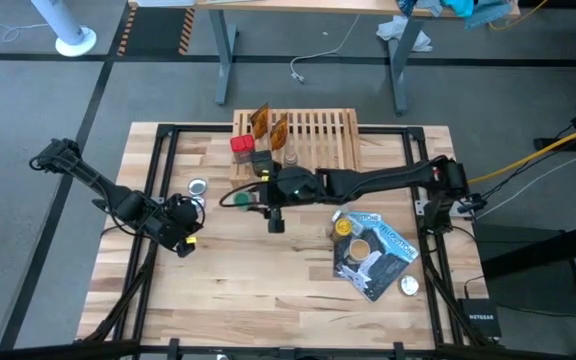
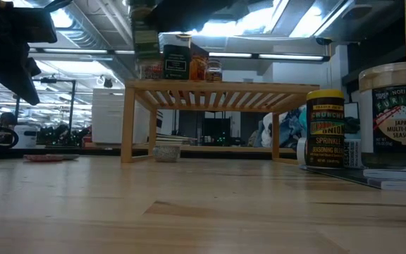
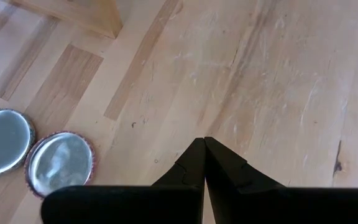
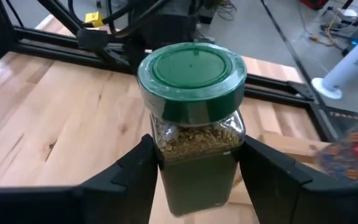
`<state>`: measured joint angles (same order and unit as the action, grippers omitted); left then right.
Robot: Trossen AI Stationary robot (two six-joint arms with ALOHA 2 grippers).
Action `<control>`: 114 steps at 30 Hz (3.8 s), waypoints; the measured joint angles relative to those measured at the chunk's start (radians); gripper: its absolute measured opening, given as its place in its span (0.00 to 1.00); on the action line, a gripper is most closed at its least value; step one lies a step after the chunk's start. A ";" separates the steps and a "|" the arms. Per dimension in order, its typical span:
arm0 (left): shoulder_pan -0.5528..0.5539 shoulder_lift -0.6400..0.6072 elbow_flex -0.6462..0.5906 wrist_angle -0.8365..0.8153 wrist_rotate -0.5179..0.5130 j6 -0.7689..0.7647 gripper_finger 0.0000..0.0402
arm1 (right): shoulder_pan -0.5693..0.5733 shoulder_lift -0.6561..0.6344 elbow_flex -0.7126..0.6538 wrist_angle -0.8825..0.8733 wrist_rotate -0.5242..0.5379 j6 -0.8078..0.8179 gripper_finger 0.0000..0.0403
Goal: Shelf spices
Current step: Put the green seasoning bottle on the shelf
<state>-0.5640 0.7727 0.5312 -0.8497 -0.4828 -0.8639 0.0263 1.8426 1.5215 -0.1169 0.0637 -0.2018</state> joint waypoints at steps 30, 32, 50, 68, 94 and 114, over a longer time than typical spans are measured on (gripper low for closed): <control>0.000 0.000 0.000 0.000 0.000 0.000 0.00 | -0.067 -0.402 0.000 -0.352 0.251 -0.068 0.52; 0.000 0.000 0.000 0.000 0.000 0.000 0.00 | -0.083 -0.414 0.000 -0.367 0.250 -0.068 0.52; 0.000 0.000 0.000 0.000 0.000 0.000 0.00 | -0.292 -0.611 -0.316 -0.141 0.105 -0.054 0.52; 0.000 0.000 -0.001 0.000 0.000 0.000 0.00 | -0.521 -0.557 -0.632 0.327 -0.194 0.023 0.52; 0.000 0.000 -0.001 0.000 0.000 0.000 0.00 | -0.553 -0.430 -0.633 0.407 -0.224 0.041 0.57; 0.000 0.000 -0.001 0.000 0.000 0.000 0.00 | -0.552 -0.430 -0.633 0.372 -0.224 0.039 0.66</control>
<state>-0.5638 0.7728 0.5304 -0.8495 -0.4829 -0.8639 -0.5259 1.4128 0.8883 0.2554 -0.1607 -0.1627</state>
